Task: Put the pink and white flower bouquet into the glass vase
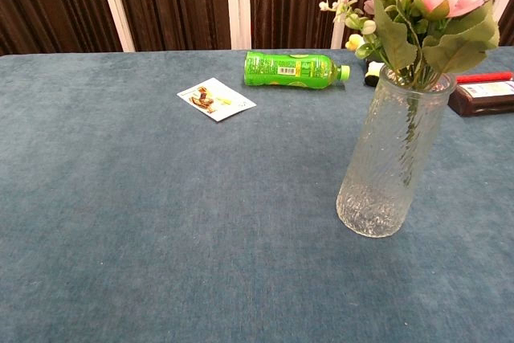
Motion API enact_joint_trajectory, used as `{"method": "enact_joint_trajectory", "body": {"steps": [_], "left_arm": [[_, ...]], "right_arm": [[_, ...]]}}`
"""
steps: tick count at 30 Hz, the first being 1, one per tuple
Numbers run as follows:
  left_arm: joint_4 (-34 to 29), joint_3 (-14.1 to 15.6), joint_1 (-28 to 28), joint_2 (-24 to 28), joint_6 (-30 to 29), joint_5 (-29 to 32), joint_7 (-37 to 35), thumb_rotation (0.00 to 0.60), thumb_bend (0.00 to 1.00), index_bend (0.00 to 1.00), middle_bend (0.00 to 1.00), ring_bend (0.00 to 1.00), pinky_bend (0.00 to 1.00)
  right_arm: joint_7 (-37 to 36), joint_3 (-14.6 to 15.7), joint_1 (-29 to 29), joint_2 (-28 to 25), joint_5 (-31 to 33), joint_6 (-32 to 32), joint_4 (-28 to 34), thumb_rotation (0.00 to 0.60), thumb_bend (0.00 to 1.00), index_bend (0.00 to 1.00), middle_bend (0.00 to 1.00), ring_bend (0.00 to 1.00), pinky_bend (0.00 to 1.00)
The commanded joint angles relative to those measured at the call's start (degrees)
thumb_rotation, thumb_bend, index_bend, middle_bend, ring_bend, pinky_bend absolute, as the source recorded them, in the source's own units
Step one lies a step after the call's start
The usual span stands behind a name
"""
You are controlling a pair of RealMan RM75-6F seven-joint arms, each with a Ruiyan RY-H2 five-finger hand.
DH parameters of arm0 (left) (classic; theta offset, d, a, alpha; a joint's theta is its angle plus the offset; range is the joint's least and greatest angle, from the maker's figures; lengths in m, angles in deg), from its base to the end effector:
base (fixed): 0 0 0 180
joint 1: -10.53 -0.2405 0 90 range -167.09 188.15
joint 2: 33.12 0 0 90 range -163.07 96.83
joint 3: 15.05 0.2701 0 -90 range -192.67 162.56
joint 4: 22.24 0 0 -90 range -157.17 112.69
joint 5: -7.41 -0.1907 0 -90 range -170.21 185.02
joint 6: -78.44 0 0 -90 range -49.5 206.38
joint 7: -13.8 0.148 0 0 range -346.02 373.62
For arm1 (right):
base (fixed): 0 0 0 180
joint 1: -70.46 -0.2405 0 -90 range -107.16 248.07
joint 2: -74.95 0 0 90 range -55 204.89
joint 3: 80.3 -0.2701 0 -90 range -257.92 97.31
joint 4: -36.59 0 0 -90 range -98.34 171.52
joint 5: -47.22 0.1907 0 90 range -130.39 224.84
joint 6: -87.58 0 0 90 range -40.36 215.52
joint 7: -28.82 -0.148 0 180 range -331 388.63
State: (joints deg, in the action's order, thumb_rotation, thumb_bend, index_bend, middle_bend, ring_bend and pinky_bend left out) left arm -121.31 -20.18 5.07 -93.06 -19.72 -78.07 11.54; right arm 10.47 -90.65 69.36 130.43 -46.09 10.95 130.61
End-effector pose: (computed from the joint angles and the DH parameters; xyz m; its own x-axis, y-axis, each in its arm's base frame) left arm -0.3124 0.1315 0.2334 0.3401 -0.1994 0.9190 0.9377 0.1453 -0.3155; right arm -0.3093 -0.1876 0.2198 0.2260 -0.0674 0.9718 -0.9728 -0.0680 0.2215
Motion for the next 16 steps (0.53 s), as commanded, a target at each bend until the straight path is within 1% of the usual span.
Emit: {"method": "enact_joint_trajectory", "body": {"steps": [1, 4, 8, 10, 16], "left_arm": [[0.02, -0.05, 0.01, 0.07, -0.02, 0.07, -0.15, 0.6, 0.18, 0.16, 0.0, 0.0, 0.0], [0.08, -0.11, 0.03, 0.15, 0.09, 0.26, -0.3, 0.6, 0.17, 0.16, 0.0, 0.0, 0.0], [0.07, -0.09, 0.22, 0.24, 0.74, 0.74, 0.13, 0.6, 0.17, 0.16, 0.0, 0.0, 0.0], [-0.07, -0.09, 0.38, 0.21, 1.12, 0.95, 0.53, 0.6, 0.17, 0.16, 0.0, 0.0, 0.0], [-0.56, -0.13, 0.67, 0.26, 2.06, 1.83, 1.19, 0.6, 0.17, 0.16, 0.0, 0.0, 0.0]], "right_arm": [[13.66, 3.84, -0.24, 2.86, -3.45, -1.08, -1.73, 0.6, 0.16, 0.15, 0.1, 0.06, 0.01], [19.51, 3.8, -0.09, 4.12, -2.75, -2.3, -1.48, 0.6, 0.16, 0.15, 0.1, 0.06, 0.01], [23.69, 3.66, 0.48, 5.62, -1.68, -4.58, -2.37, 0.6, 0.16, 0.15, 0.1, 0.06, 0.0], [24.97, 3.76, 0.76, 5.73, -1.22, -5.47, -2.32, 0.6, 0.16, 0.15, 0.1, 0.06, 0.0], [25.8, 3.74, 1.29, 5.69, -1.13, -8.77, -1.36, 0.6, 0.16, 0.15, 0.1, 0.05, 0.0]]}}
